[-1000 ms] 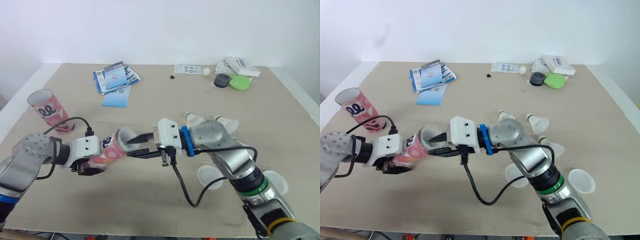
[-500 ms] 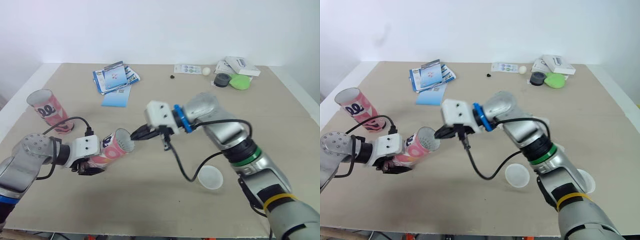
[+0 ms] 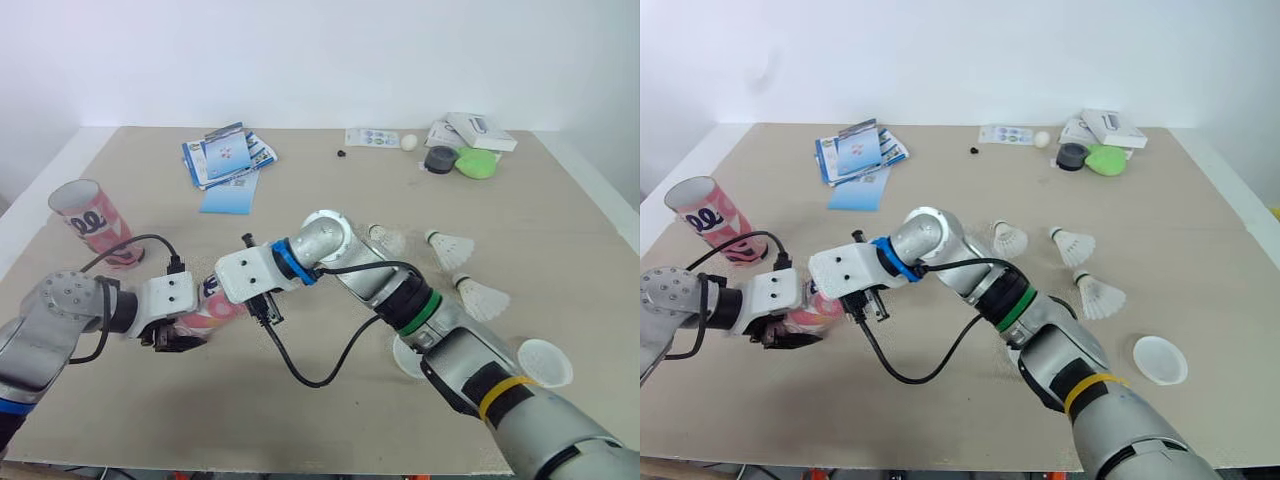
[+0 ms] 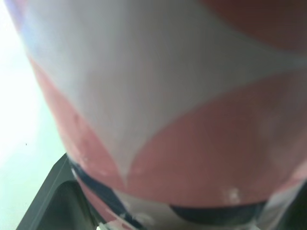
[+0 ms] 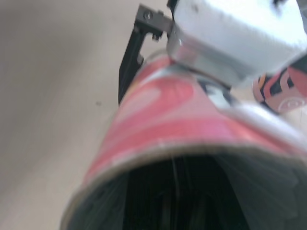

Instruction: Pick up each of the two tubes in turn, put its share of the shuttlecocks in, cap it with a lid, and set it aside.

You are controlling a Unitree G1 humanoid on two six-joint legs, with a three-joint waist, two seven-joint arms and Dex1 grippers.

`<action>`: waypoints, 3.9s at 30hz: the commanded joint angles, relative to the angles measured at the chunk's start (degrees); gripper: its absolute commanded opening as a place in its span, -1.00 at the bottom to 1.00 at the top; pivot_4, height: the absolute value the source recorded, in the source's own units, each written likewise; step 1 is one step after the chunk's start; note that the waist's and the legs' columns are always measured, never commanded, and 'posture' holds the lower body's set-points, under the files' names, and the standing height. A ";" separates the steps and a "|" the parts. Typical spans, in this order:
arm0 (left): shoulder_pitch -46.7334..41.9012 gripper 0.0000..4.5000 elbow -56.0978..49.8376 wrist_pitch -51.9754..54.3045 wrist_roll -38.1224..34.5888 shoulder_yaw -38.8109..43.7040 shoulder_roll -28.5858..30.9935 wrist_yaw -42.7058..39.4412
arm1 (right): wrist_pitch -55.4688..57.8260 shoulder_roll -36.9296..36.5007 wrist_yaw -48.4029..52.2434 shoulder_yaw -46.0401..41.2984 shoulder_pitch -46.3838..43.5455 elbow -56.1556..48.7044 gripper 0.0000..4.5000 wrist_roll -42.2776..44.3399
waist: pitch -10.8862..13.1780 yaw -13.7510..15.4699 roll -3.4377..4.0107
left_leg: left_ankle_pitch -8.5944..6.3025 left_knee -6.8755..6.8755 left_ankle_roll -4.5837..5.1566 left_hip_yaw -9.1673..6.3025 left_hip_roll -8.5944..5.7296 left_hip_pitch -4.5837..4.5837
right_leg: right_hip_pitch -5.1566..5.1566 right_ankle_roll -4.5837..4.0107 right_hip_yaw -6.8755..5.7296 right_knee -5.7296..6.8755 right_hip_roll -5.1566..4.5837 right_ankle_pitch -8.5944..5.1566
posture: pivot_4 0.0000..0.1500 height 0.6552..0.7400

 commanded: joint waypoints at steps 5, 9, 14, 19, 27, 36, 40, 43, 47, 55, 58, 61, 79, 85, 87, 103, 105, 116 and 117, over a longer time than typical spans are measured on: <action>1.90 0.50 -2.57 0.84 -0.61 -0.78 -0.20 0.64 | 3.36 -5.86 5.85 -9.60 -1.09 -9.76 -0.96 7.93 | 0.06 0.11 0.00 | -0.02 0.00 -0.03 -0.06 -0.01 -0.05 | 0.01 -0.14 -0.11 -0.01 -0.06 0.02 | 1.00 1.00; 1.74 0.50 -3.09 1.15 -1.09 -0.38 -0.05 0.73 | 7.19 -10.63 7.67 -13.30 -0.01 -14.54 -0.96 11.40 | 0.08 0.10 0.02 | -0.04 -0.01 -0.06 -0.11 -0.03 -0.06 | 0.03 -0.17 -0.19 -0.02 -0.10 -0.02 | 1.00 1.00; -0.34 0.50 -4.30 2.80 -5.12 2.77 -1.70 1.09 | 17.20 -18.48 8.04 -21.28 4.13 -21.30 -0.96 19.00 | 0.13 0.33 -0.07 | -0.04 -0.03 -0.06 -0.40 -0.02 -0.12 | 0.06 -0.28 -0.44 -0.01 -0.08 -0.09 | 1.00 1.00; -4.36 0.50 -6.03 5.53 -11.49 5.65 -6.80 4.18 | 29.54 -26.16 7.82 -28.96 10.67 -26.33 -0.70 28.38 | 0.48 0.11 -0.39 | -0.04 -0.04 -0.07 -0.57 0.02 -0.25 | 0.00 -0.35 -0.53 -0.02 -0.02 -0.11 | 1.00 1.00; -7.16 0.50 -4.92 -1.74 -12.86 2.29 -26.50 17.09 | 29.05 -46.67 14.85 -30.86 24.78 -27.54 0.90 26.79 | 0.56 0.24 -0.39 | -0.09 -0.04 -0.12 -0.87 -0.10 -0.47 | -0.01 -0.28 -0.62 -0.09 0.02 -0.17 | 1.00 1.00; -5.92 0.50 7.04 -17.13 -7.17 -3.81 -45.38 27.67 | 14.11 -50.75 12.73 -24.79 33.24 -22.80 0.98 14.02 | 0.59 0.02 -0.46 | -0.05 0.10 -0.19 -1.07 -0.24 -0.38 | 0.20 -0.05 -0.50 -0.07 0.12 -0.15 | 1.00 1.00; -4.33 0.50 12.58 -21.84 -5.17 -5.83 -47.46 28.45 | 11.88 -48.05 10.55 -22.64 32.14 -20.60 0.98 10.47 | 0.60 0.02 -0.46 | 0.12 0.09 -0.43 -1.01 -0.21 -0.29 | 0.21 0.11 -0.41 -0.06 0.24 -0.08 | 1.00 1.00; -3.10 0.50 15.56 -24.84 -4.36 -6.39 -48.33 28.62 | 10.52 -46.64 9.48 -21.96 31.86 -19.59 0.98 8.76 | 0.60 0.09 -0.46 | 0.21 0.09 -0.52 -1.03 -0.20 -0.30 | 0.22 0.20 -0.42 -0.06 0.23 -0.03 | 1.00 1.00; -1.04 0.50 17.91 -26.88 -3.66 -7.08 -47.97 28.37 | 9.47 -47.28 10.76 -21.69 33.21 -20.25 0.88 7.87 | 0.60 0.09 -0.46 | 0.22 0.09 -0.53 -0.98 -0.23 -0.30 | 0.22 0.22 -0.36 -0.06 0.18 0.00 | 1.00 1.00; 1.62 0.50 23.37 -29.35 -2.60 -7.57 -46.98 27.67 | 8.92 -48.62 13.33 -22.27 33.91 -19.94 -0.53 7.80 | 0.57 0.05 -0.42 | 0.22 0.09 -0.53 -0.97 -0.23 -0.09 | 0.40 0.25 -0.37 -0.07 0.16 -0.01 | 1.00 1.00; 1.82 0.50 24.08 -29.56 -2.67 -7.82 -46.70 27.24 | 10.69 -48.76 14.14 -22.77 34.12 -21.02 -0.98 9.32 | 0.51 0.03 -0.33 | 0.22 0.08 -0.53 -0.91 -0.15 0.00 | 0.46 0.29 -0.37 -0.06 0.23 -0.04 | 1.00 1.00; 1.72 0.50 24.79 -29.80 -2.56 -8.12 -46.80 26.92 | 15.32 -48.00 15.01 -24.14 32.81 -22.59 -0.98 12.77 | 0.47 0.03 -0.26 | 0.22 0.08 -0.53 -0.89 -0.08 0.06 | 0.49 0.27 -0.36 -0.06 0.30 -0.03 | 1.00 1.00; 0.53 0.50 27.01 -30.43 -2.30 -7.40 -46.27 26.47 | 25.83 -27.41 5.83 -23.22 -9.38 -18.19 -0.98 20.17 | 0.22 0.00 0.13 | 0.33 -0.04 -0.38 -0.74 0.02 0.04 | 0.35 0.18 -0.32 -0.08 0.32 0.09 | 1.00 1.00; 0.24 0.50 26.83 -30.43 -2.04 -7.08 -45.70 26.63 | 21.12 -25.36 6.13 -18.81 -10.32 -16.43 -0.98 15.21 | 0.22 -0.01 0.12 | 0.33 -0.05 -0.38 -0.71 0.01 0.03 | 0.33 0.14 -0.36 -0.08 0.26 0.12 | 1.00 1.00; 0.20 0.50 26.65 -30.32 -2.07 -7.05 -45.61 26.72 | 19.58 -25.24 6.57 -17.49 -10.33 -15.56 -0.98 13.56 | 0.22 -0.02 0.12 | 0.33 -0.05 -0.38 -0.72 0.03 0.03 | 0.32 0.11 -0.39 -0.07 0.27 0.13 | 1.00 1.00; 0.87 0.50 25.71 -29.92 -1.65 -7.00 -45.87 27.79 | 14.39 -25.85 11.67 -13.55 -10.29 -13.97 -0.98 7.64 | 0.22 -0.02 0.12 | 0.34 -0.05 -0.36 -0.68 0.11 0.04 | 0.27 -0.03 -0.47 -0.07 0.27 0.21 | 1.00 1.00; 0.99 0.50 25.58 -29.82 -1.61 -7.06 -45.97 27.87 | 13.10 -25.84 11.98 -12.95 -10.18 -13.88 -0.98 6.65 | 0.22 -0.02 0.12 | 0.34 -0.05 -0.36 -0.68 0.11 0.04 | 0.27 -0.03 -0.47 -0.07 0.27 0.21 | 1.00 1.00; 0.90 0.50 25.73 -29.49 -1.61 -7.11 -46.08 28.08 | 9.19 -24.94 12.56 -10.54 -8.66 -13.60 -0.98 2.88 | 0.22 -0.02 0.12 | 0.34 -0.07 -0.36 -0.67 0.08 0.04 | 0.27 -0.05 -0.47 -0.09 0.23 0.20 | 1.00 1.00; 0.94 0.50 25.75 -29.49 -1.61 -7.12 -46.08 28.08 | 8.95 -24.86 12.49 -10.42 -8.49 -13.63 -0.98 2.64 | 0.22 -0.02 0.12 | 0.34 -0.07 -0.36 -0.68 0.08 0.04 | 0.27 -0.05 -0.47 -0.09 0.23 0.20 | 1.00 1.00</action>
